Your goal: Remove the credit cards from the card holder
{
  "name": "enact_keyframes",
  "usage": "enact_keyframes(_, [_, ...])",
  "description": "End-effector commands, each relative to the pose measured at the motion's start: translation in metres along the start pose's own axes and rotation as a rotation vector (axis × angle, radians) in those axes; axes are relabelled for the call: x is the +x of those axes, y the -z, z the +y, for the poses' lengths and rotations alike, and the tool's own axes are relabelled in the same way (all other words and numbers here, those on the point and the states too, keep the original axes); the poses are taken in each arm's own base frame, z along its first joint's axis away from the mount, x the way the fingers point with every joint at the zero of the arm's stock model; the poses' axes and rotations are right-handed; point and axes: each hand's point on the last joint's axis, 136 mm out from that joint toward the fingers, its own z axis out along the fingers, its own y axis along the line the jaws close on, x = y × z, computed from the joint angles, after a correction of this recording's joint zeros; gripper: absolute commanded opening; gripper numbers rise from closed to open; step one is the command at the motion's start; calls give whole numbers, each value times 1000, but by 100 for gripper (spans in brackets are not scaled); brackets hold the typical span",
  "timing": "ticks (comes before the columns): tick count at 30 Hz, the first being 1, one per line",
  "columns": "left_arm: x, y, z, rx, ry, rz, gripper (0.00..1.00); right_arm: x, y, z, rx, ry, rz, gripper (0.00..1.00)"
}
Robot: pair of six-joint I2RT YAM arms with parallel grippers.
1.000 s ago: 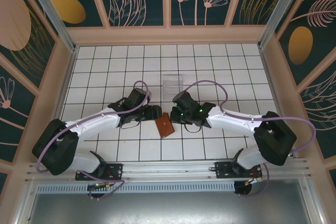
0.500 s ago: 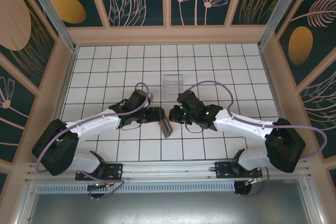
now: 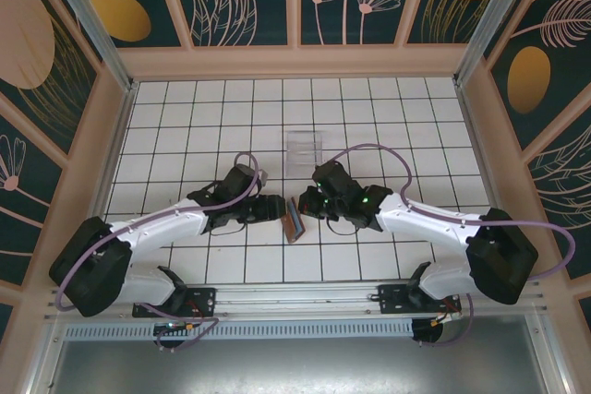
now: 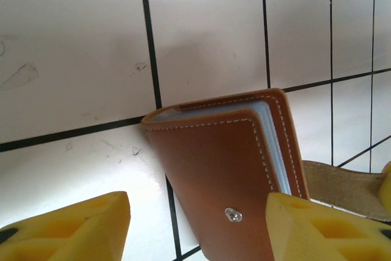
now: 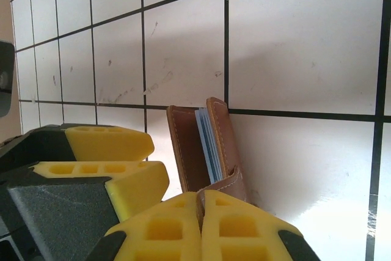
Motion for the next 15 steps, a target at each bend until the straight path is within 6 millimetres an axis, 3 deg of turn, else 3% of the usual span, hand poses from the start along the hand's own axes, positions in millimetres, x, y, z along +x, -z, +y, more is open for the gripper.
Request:
enact_keyframes(1, [8,4,5,-16,11,9,56,-3,6,-5,18,-10,-25,0])
enact_keyframes(3, [7,5,4,-13,11,7,54,-2,6,-6,22,-11,-23,0])
enact_keyframes(6, [-1,8,-9,21,3,-10,65,-1,5,-3,5,-11,-16,0])
enact_keyframes(10, [-9,8,-24,48,-7,-20,68,-3,7,2,-9,-11,-20,0])
enact_keyframes(15, [-1,-6,-26,14,-31,16,69,-4,9,3,-13,-12,-24,0])
